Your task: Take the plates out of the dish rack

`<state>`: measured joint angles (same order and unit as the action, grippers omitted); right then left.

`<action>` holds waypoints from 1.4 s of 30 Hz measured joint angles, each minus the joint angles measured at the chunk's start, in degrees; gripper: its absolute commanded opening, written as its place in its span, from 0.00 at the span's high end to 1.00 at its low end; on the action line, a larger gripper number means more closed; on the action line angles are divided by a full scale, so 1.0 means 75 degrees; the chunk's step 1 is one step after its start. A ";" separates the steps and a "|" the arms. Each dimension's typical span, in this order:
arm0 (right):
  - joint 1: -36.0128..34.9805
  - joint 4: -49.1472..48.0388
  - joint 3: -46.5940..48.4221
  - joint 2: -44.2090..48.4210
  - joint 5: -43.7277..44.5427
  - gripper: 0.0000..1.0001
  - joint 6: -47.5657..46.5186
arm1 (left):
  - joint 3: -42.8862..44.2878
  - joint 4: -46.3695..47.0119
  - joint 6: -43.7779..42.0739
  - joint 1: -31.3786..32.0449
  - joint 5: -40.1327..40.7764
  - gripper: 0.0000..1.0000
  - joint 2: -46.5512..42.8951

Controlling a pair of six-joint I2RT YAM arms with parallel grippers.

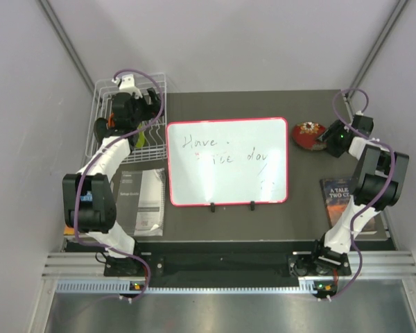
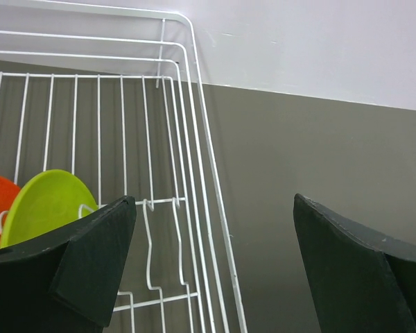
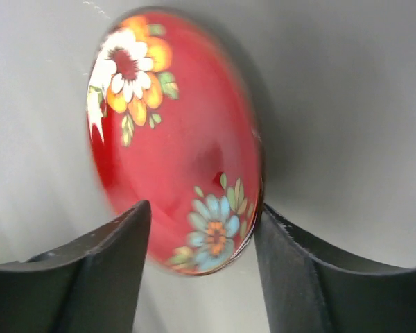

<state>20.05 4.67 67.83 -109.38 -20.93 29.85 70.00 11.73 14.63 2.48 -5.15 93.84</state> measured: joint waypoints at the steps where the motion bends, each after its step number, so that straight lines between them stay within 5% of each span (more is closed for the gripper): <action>1: 0.0000 0.0055 0.0000 0.0000 0.0082 0.36 -0.0041 | 0.0000 -0.0006 -0.0026 0.0000 0.0044 0.01 0.0000; 15: 0.0000 0.0976 -0.0006 0.0638 0.1405 0.34 -0.0644 | -0.0102 -0.0312 -0.0510 0.0000 0.1291 0.01 -0.0012; 32: 0.0000 0.1148 -0.0093 0.1711 0.1553 0.34 -0.1035 | -0.0580 -0.0425 -0.0466 -0.0431 0.2961 0.05 -0.0006; 42: 0.0000 0.1151 -0.0093 0.1708 0.1376 0.35 -0.1037 | -0.0609 -0.0423 -0.0312 -0.0711 0.3028 0.17 0.0335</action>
<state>20.05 13.30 67.13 -96.57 -10.61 22.06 65.43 8.56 12.29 -2.85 17.56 96.36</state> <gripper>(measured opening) 0.655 0.846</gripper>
